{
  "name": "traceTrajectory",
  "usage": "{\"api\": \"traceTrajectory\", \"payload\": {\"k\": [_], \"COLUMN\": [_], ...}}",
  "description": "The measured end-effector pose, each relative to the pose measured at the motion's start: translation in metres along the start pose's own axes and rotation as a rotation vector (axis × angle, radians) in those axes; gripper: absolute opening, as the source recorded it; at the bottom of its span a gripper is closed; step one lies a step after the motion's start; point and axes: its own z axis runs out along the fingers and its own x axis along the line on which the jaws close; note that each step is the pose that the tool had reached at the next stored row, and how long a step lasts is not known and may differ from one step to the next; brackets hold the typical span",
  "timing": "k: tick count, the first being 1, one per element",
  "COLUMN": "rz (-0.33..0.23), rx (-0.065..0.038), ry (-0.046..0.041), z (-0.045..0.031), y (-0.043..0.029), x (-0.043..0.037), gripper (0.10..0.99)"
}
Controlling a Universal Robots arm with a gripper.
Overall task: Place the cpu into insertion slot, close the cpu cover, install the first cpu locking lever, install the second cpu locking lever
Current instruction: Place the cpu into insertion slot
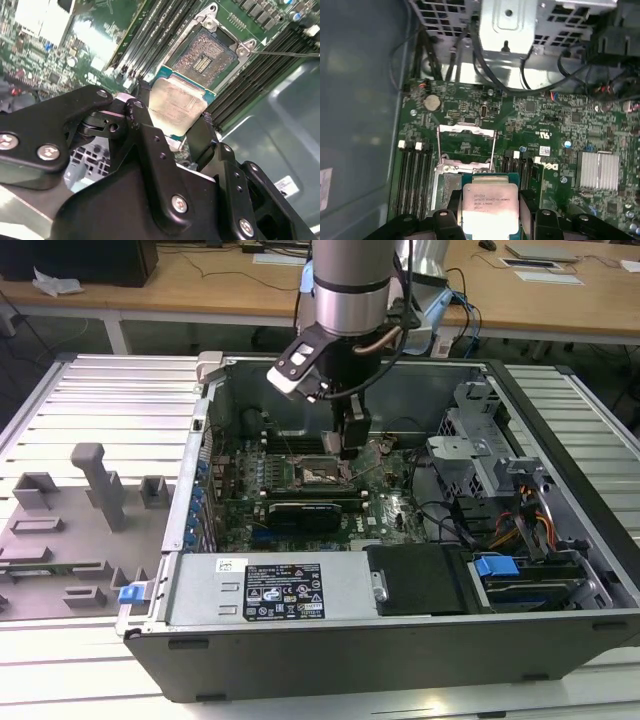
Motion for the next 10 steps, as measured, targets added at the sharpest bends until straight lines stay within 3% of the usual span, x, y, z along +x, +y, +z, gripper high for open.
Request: {"api": "traceTrajectory", "payload": {"k": [10], "rz": [0.092], "rx": [-0.002], "ry": [-0.0082], "z": [0.0202], "y": [-0.0028], "x": [0.0001], "gripper": [0.541]}}
